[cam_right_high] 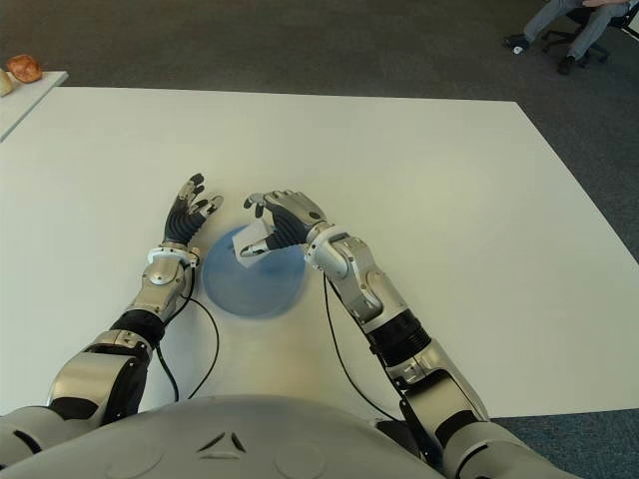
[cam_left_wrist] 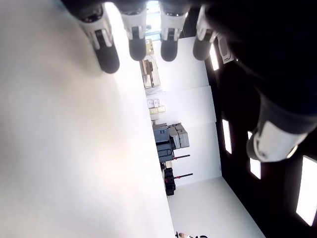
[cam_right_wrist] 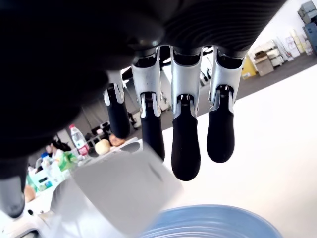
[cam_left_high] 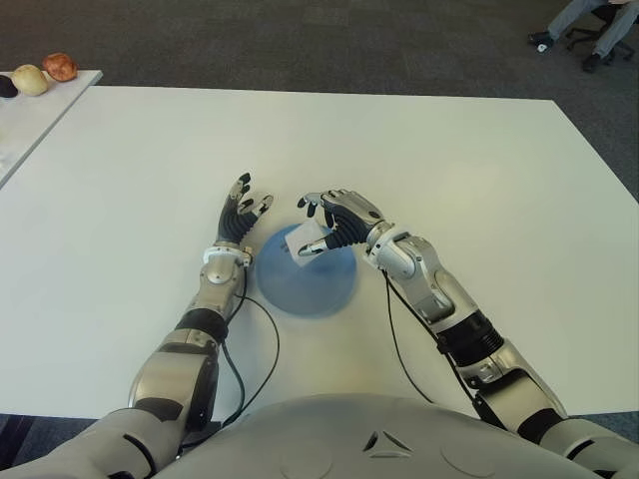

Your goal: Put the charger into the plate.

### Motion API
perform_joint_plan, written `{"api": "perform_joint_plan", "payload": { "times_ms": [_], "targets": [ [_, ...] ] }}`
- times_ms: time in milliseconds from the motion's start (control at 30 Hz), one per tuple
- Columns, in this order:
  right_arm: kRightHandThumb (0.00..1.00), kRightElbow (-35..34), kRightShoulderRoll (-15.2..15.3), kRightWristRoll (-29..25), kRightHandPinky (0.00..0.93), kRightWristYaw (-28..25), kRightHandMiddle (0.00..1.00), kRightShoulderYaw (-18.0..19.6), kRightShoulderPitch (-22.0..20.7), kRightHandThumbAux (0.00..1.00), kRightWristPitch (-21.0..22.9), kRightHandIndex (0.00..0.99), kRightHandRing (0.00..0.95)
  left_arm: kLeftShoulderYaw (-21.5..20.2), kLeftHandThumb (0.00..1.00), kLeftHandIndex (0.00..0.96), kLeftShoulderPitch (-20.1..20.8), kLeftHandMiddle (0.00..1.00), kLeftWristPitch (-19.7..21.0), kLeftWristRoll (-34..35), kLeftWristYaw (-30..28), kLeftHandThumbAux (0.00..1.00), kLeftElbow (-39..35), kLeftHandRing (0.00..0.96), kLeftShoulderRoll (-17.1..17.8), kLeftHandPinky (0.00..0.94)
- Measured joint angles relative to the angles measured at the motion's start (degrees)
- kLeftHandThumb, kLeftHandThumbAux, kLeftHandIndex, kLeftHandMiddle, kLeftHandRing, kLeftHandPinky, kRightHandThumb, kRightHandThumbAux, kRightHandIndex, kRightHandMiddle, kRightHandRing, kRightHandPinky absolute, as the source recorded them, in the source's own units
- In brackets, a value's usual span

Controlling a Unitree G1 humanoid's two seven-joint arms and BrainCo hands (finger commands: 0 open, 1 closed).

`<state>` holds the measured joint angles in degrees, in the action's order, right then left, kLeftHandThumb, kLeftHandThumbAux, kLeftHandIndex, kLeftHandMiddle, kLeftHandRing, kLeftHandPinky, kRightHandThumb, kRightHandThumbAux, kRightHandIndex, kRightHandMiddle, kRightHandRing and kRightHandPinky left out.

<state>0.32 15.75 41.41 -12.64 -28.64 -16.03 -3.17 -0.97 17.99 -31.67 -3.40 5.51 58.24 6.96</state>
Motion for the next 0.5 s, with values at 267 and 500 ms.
{"api": "perform_joint_plan", "payload": {
  "times_ms": [267,500],
  "targets": [
    [0.269,-0.8,2.2,-0.2,0.01,0.7,0.003,0.0,0.0,0.205,-5.7,0.001,0.006,-0.1,0.0,0.0,0.4,0.001,0.1,0.0,0.3,0.577,0.5,0.0,-0.1,0.0],
    [0.228,-0.7,3.6,-0.5,0.0,2.4,0.0,0.6,-0.5,0.165,-10.7,0.0,0.0,-0.2,0.0,0.0,0.4,0.0,0.1,0.0,0.5,0.577,0.5,0.0,-0.3,0.0]
  ]
}}
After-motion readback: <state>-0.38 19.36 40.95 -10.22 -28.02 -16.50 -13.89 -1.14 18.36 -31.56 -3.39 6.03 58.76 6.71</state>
